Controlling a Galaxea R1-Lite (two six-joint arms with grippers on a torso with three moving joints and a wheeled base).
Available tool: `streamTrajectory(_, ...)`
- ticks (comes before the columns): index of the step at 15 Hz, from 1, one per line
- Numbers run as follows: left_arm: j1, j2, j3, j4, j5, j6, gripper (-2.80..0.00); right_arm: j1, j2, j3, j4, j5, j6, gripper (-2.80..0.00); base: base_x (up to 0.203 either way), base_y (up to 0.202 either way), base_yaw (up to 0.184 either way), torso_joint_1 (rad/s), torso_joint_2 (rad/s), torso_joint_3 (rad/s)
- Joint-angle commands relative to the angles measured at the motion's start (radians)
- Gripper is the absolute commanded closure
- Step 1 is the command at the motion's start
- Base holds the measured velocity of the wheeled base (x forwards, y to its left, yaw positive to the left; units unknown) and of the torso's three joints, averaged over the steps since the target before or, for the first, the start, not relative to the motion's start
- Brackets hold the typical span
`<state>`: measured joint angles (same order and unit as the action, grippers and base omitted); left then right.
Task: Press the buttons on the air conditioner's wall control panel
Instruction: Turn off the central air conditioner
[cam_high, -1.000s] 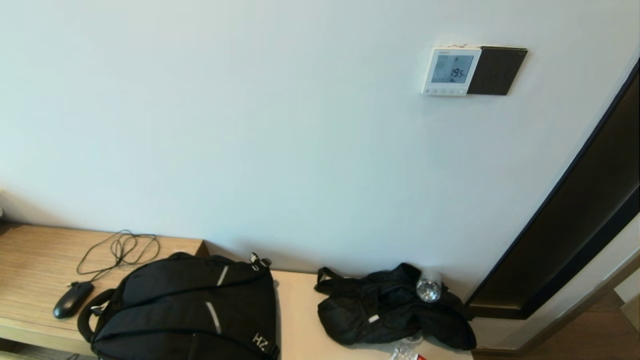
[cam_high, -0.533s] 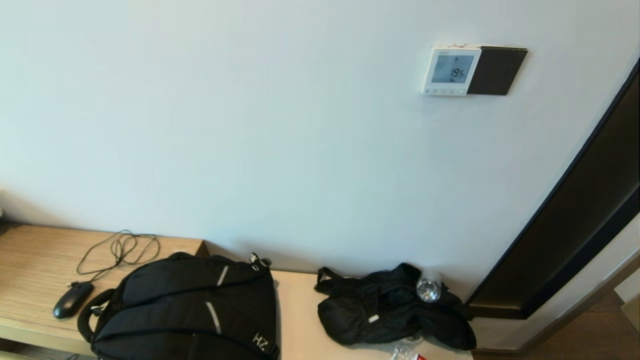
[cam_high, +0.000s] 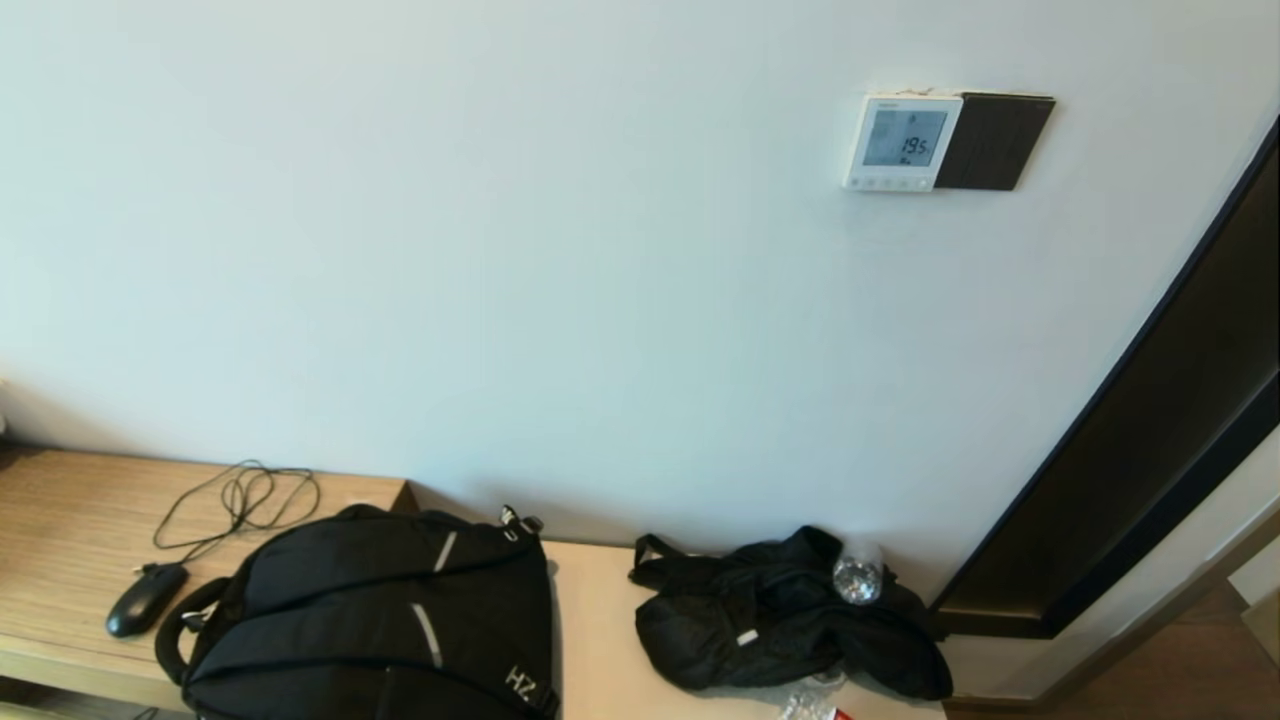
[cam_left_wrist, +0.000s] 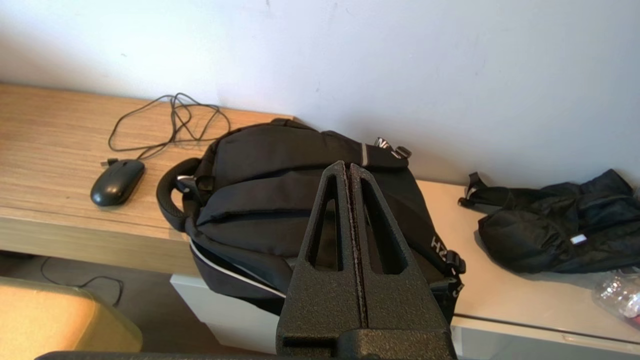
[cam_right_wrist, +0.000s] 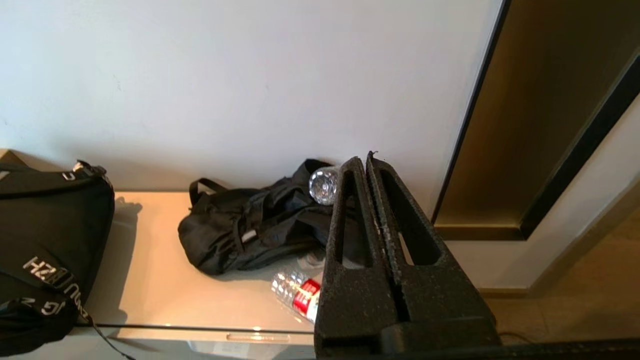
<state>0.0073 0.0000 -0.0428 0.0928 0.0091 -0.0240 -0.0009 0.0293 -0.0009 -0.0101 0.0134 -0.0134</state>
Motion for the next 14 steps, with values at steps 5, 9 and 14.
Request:
streamTrajectory(5, 0.0, 0.0, 0.0, 0.001, 0.0, -0.001, 0.0, -0.019, 0.305, -0.106, -0.279, -0.002, 0.002, 0.0, 0.0, 0.0, 0.0, 0.0, 0.0, 0.0)
streamTrajectory(9, 0.0, 0.0, 0.0, 0.001, 0.0, -0.001, 0.0, -0.061, 0.568, -0.311, -0.432, 0.005, 0.01, 0.0, 0.0, 0.0, 0.0, 0.0, 0.0, 0.0)
streamTrajectory(14, 0.0, 0.0, 0.0, 0.001, 0.0, -0.001, 0.0, -0.072, 0.92, -0.639, -0.464, -0.003, 0.061, 0.0, 0.0, 0.0, 0.0, 0.0, 0.0, 0.0)
